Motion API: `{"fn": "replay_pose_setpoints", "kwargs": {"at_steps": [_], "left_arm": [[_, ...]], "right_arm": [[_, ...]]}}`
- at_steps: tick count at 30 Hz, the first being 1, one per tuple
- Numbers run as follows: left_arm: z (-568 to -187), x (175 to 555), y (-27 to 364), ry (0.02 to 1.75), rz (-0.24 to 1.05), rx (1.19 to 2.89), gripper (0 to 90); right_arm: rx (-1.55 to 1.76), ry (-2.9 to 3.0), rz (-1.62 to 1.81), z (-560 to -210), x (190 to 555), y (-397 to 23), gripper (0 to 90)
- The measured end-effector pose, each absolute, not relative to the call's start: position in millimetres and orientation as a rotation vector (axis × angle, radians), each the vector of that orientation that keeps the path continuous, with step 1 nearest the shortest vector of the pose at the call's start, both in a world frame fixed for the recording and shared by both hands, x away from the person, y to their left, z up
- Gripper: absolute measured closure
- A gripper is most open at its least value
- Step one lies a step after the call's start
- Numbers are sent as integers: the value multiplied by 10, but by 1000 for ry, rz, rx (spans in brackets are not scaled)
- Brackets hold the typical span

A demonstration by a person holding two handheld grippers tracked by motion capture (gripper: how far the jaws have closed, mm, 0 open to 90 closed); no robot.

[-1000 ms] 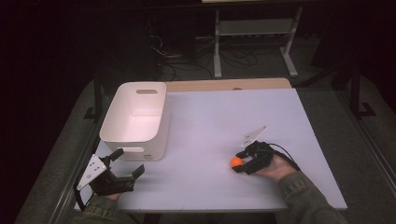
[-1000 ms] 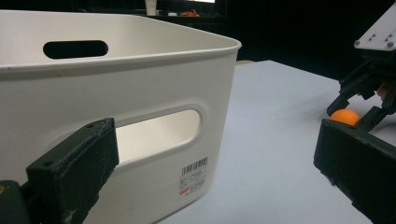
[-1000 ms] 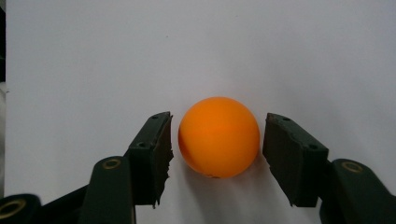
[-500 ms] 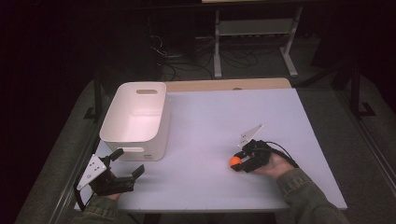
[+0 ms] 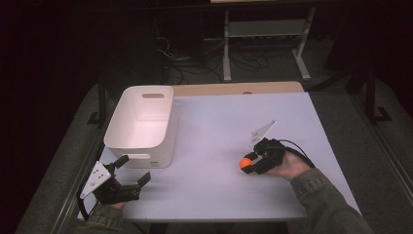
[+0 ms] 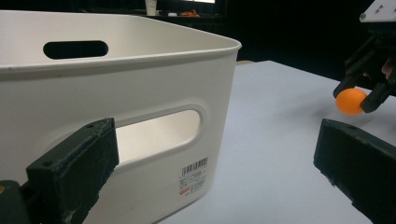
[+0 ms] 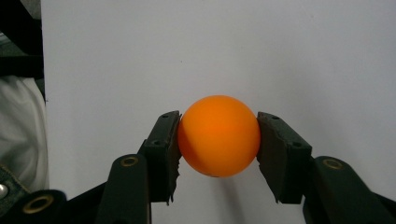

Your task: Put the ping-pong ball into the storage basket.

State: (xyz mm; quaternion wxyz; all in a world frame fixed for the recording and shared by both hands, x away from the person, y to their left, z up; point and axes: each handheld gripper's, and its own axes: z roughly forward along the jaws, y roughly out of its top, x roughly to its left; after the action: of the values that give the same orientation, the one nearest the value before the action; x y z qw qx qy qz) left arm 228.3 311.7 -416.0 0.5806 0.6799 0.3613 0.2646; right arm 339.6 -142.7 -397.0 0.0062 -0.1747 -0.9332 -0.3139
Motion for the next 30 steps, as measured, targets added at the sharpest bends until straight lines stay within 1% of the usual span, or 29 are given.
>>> {"fn": "replay_pose_setpoints", "kwargs": {"at_steps": [30], "left_arm": [[-4160,2285,3115,841,614,1592,0]], "right_arm": [[-398,-2959,-951,-3422,3488,-1219,504]]}}
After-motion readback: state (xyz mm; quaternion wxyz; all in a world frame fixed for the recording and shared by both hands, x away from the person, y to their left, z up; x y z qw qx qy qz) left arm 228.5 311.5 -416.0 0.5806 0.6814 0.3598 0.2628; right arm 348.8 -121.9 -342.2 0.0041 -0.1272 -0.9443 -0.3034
